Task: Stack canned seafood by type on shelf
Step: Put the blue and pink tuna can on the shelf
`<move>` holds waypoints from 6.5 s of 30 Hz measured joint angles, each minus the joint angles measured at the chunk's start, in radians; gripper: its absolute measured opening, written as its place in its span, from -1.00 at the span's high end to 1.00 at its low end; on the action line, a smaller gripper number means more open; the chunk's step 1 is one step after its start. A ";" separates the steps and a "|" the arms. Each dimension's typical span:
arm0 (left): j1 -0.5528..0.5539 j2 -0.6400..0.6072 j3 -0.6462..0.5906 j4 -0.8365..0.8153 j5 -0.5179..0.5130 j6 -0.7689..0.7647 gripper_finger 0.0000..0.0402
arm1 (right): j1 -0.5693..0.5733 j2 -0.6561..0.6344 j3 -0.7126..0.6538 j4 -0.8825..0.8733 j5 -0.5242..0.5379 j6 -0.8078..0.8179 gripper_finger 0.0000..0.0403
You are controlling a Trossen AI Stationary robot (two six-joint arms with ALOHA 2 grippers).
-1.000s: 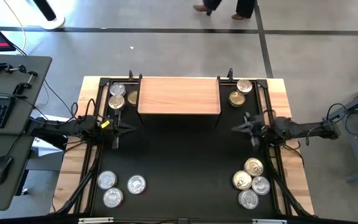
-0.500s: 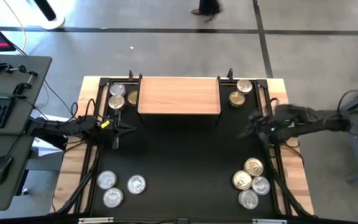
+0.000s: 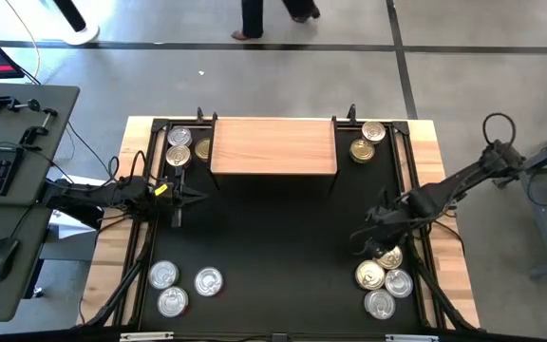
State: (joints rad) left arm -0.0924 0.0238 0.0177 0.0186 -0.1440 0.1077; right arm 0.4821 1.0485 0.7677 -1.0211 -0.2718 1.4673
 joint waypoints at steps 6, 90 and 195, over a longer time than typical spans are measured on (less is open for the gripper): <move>0.000 0.000 0.000 0.000 0.000 0.000 1.00 | 0.017 0.114 0.000 -0.072 -0.022 0.211 1.00; -0.150 1.133 0.505 -0.234 0.080 -0.581 1.00 | -0.238 0.562 0.161 0.712 0.255 -0.148 1.00; -0.234 1.798 0.811 0.299 0.082 -0.498 1.00 | -0.208 0.530 0.165 0.544 0.208 -0.414 1.00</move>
State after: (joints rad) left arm -0.3262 1.8218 0.8284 0.3173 -0.0615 -0.3899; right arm 0.2745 1.5783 0.9326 -0.4772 -0.0641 1.0532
